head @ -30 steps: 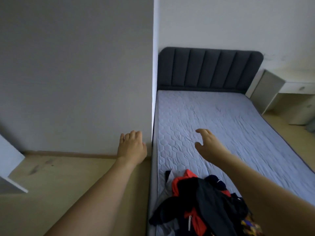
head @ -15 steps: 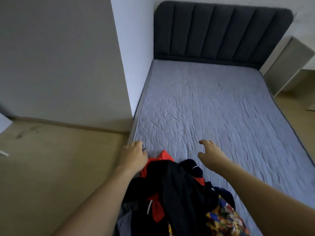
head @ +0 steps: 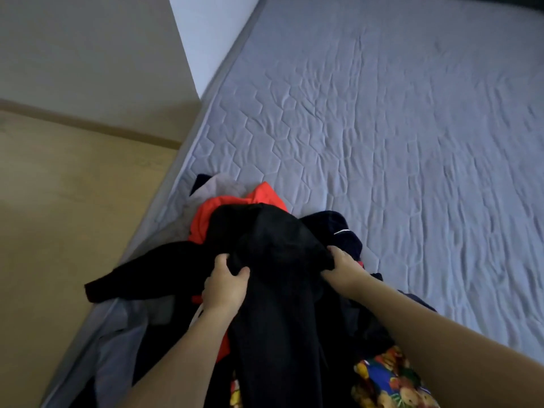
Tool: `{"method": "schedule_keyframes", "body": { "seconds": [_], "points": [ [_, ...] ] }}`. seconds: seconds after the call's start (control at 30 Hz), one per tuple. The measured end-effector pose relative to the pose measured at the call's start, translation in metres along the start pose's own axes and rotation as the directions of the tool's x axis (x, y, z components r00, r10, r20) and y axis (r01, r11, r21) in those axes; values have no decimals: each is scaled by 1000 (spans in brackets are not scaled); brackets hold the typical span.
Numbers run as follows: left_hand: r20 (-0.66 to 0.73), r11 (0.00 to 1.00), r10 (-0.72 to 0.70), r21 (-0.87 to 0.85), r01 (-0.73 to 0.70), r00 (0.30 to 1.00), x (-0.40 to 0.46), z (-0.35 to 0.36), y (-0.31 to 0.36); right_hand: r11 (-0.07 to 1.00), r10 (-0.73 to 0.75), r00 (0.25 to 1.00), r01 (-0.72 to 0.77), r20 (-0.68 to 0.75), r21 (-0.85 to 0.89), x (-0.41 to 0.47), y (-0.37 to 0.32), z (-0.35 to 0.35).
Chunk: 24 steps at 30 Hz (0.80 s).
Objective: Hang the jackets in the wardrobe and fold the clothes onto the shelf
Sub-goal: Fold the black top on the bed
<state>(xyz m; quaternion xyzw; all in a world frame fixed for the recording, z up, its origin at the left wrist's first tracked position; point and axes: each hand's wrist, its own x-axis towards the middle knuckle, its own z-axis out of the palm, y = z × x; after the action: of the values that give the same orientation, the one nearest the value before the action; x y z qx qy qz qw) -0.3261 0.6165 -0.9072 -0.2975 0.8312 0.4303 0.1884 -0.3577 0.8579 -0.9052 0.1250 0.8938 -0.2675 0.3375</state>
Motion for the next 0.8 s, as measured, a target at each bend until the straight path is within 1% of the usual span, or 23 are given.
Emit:
{"method": "schedule_keyframes", "body": {
  "seconds": [0.07, 0.1, 0.13, 0.2, 0.23, 0.27, 0.3, 0.33, 0.37, 0.4, 0.43, 0.5, 0.53, 0.57, 0.67, 0.73, 0.8],
  "points": [
    [-88, 992, 64, -101, -73, 994, 1, 11, -5, 999, 9, 1000, -9, 6, -37, 18, 12, 13],
    [-109, 979, 62, -184, -82, 992, 0, 12, -5, 996, 28, 999, -30, -21, -86, 24, 13, 17],
    [-121, 954, 54, -287, -87, 991, -1, 9, -2, 989, 41, 997, -50, -70, -137, 28, 12, 20],
    [-125, 873, 20, -481, -79, 992, -8, -1, 7, 983, 22, 988, -49, -155, -177, 32, 5, 20],
    [-118, 833, -8, -550, -59, 993, -12, -8, 13, 986, -9, 984, -20, -176, -167, 31, -1, 18],
    [-82, 787, -38, -617, -20, 996, -18, -15, 20, 989, -44, 982, 17, -184, -145, 28, -8, 14],
    [-16, 732, -55, -680, 30, 998, -25, -22, 25, 993, -78, 980, 61, -181, -98, 22, -15, 9],
    [60, 685, -61, -724, 86, 996, -34, -29, 29, 995, -95, 979, 94, -180, -12, 14, -22, 2],
    [148, 663, -63, -733, 152, 987, -43, -37, 33, 988, -89, 982, 108, -169, 108, 3, -29, -6],
    [228, 667, -67, -713, 214, 971, -54, -47, 36, 968, -71, 985, 106, -154, 227, -9, -37, -16],
    [289, 698, -75, -669, 257, 955, -65, -57, 40, 944, -45, 990, 86, -132, 320, -23, -44, -28],
    [355, 779, -76, -562, 278, 932, -90, -79, 44, 908, -11, 998, 38, -67, 418, -57, -54, -57],
    [352, 806, -85, -526, 272, 932, -103, -92, 50, 897, -5, 999, 19, -33, 442, -75, -60, -73],
    [317, 822, -85, -513, 246, 945, -125, -109, 64, 889, 0, 1000, 0, -1, 458, -103, -66, -97],
    [162, 830, -10, -549, 99, 987, -170, -138, 96, 860, 9, 993, -67, 117, 506, -164, -81, -142],
    [88, 798, 42, -602, 20, 995, -218, -162, 129, 826, 3, 965, -150, 262, 543, -224, -90, -181],
    [31, 755, 119, -652, -70, 992, -272, -185, 167, 777, -76, 942, -150, 328, 611, -281, -92, -226]
  ]
}}
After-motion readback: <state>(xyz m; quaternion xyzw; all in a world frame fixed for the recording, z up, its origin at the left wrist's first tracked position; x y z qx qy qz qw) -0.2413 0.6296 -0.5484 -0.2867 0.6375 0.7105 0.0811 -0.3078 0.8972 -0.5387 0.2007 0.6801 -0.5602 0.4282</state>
